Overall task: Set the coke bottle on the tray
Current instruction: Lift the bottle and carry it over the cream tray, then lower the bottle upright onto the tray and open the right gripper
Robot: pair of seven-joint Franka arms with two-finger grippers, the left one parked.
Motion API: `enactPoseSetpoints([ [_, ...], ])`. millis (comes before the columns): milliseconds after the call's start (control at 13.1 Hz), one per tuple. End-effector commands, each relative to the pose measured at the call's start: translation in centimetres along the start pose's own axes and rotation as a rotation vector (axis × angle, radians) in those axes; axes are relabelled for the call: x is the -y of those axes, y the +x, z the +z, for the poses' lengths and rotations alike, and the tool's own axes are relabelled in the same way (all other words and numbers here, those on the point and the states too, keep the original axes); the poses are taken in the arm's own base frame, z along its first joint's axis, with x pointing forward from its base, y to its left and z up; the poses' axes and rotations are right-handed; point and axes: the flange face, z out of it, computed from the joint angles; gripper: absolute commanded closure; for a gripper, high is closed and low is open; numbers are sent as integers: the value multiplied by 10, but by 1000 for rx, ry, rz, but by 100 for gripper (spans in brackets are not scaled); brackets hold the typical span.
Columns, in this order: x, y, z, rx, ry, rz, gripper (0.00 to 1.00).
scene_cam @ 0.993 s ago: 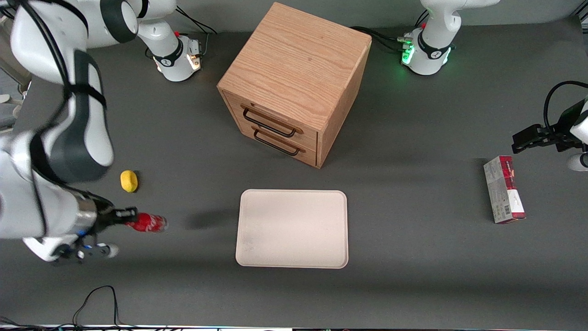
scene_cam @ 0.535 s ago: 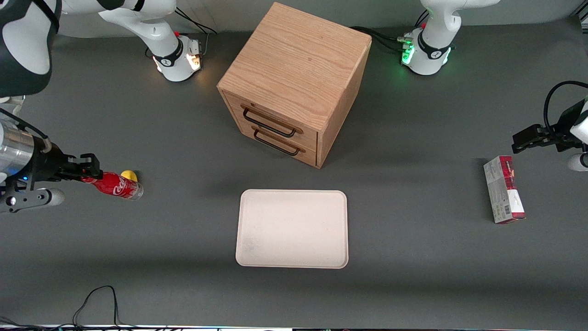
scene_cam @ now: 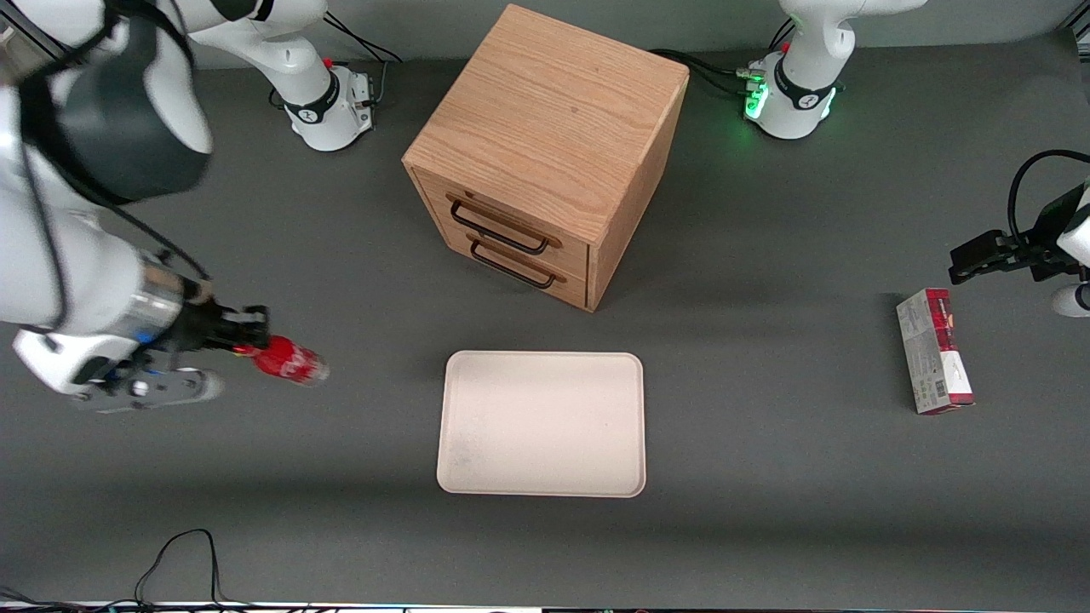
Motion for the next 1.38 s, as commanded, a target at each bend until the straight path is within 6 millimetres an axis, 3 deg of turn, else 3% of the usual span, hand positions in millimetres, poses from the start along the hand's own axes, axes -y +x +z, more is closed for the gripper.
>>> enactPoseSetpoints([
  [0, 59, 19, 43, -47, 7, 67, 100],
  [229, 110, 41, 104, -115, 37, 111, 100],
  [382, 131, 52, 143, -145, 46, 106, 100],
  [611, 147, 63, 186, -160, 49, 92, 100],
  [1069, 145, 71, 212, -184, 11, 78, 100],
  [1299, 143, 70, 214, -176, -3, 68, 100],
])
